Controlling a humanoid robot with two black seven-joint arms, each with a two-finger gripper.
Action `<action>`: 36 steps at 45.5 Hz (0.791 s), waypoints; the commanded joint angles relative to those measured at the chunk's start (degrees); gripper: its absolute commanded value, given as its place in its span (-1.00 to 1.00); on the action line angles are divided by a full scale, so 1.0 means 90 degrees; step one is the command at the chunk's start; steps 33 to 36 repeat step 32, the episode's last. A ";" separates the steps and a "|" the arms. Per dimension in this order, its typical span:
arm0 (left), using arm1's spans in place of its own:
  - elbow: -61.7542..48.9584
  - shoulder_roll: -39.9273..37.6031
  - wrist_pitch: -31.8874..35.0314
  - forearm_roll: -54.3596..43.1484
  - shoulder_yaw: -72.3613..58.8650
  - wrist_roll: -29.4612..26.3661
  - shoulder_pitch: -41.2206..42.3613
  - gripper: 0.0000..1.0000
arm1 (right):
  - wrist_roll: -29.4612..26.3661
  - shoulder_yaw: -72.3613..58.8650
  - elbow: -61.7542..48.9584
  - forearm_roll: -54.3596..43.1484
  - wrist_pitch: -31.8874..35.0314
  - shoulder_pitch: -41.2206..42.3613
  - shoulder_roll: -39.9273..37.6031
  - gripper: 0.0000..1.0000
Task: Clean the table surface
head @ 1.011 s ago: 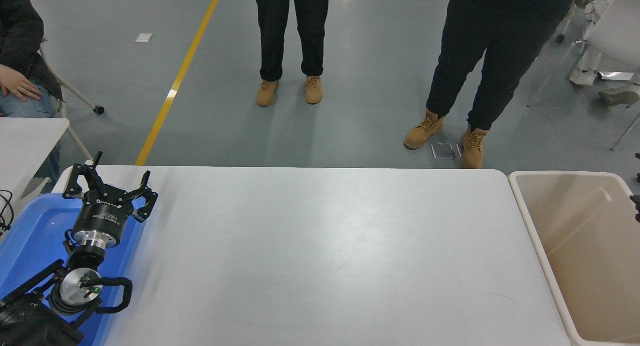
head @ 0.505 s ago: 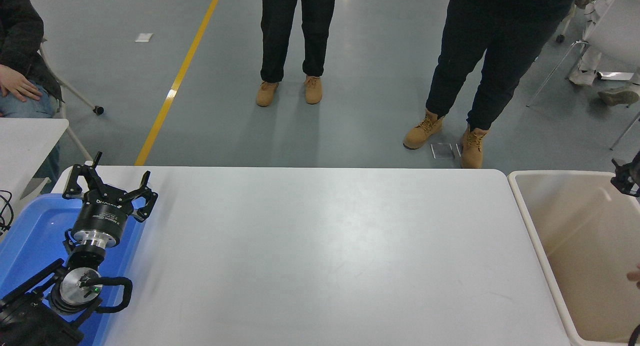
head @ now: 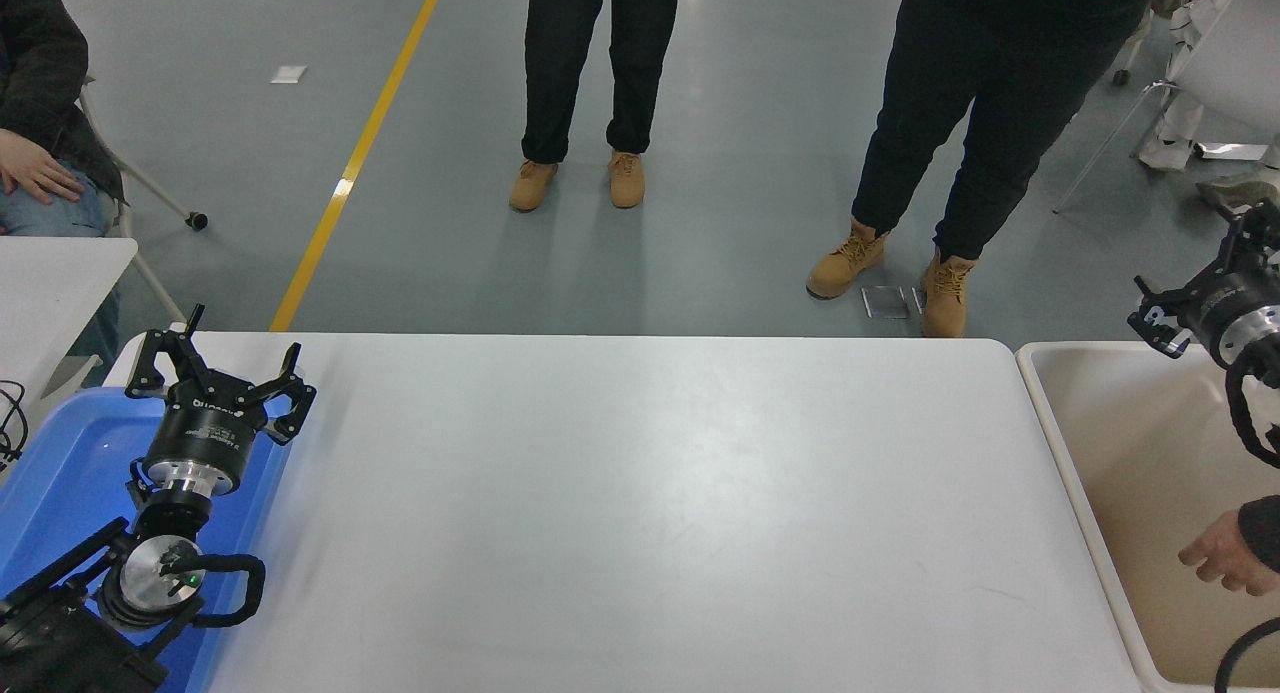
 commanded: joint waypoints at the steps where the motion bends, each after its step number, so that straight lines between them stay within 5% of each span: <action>1: 0.0000 0.0000 0.0000 0.0000 0.0000 0.0001 0.0000 0.98 | 0.0014 0.0451 0.0295 0.0151 -0.0014 -0.0197 0.0324 0.97; 36: 0.0000 0.0000 0.0000 0.0000 0.0000 0.0001 0.0000 0.98 | 0.0024 0.0647 0.0295 0.0014 0.0064 -0.0168 0.0832 0.97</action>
